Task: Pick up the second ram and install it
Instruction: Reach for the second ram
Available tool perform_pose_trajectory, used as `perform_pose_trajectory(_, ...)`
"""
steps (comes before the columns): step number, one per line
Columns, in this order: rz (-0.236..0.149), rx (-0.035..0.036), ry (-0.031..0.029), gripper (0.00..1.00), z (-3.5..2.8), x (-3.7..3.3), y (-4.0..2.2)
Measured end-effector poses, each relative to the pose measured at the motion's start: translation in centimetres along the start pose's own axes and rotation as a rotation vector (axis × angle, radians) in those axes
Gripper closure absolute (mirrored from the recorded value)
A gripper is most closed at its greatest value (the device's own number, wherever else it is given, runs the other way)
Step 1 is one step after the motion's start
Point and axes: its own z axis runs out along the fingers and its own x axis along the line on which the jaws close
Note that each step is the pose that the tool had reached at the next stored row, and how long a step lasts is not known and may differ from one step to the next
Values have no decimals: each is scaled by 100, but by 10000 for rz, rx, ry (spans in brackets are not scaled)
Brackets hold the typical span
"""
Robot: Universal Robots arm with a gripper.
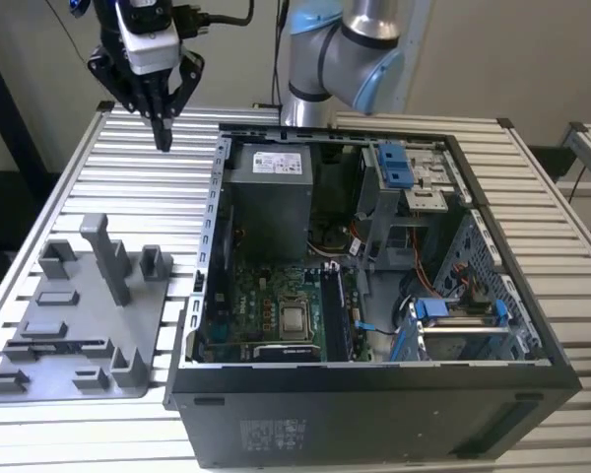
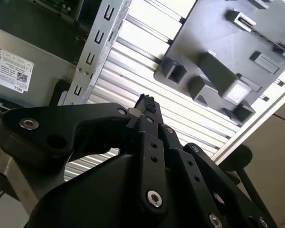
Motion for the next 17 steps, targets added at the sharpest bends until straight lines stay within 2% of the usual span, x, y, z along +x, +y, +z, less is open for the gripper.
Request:
perform_pose_trajectory(4,12,-11,3,89,0,137,-10)
perform_pose_trajectory(10,37,-13,58,89,3,244,-18)
perform_pose_trajectory(17,67,-25,86,89,4,431,-32)
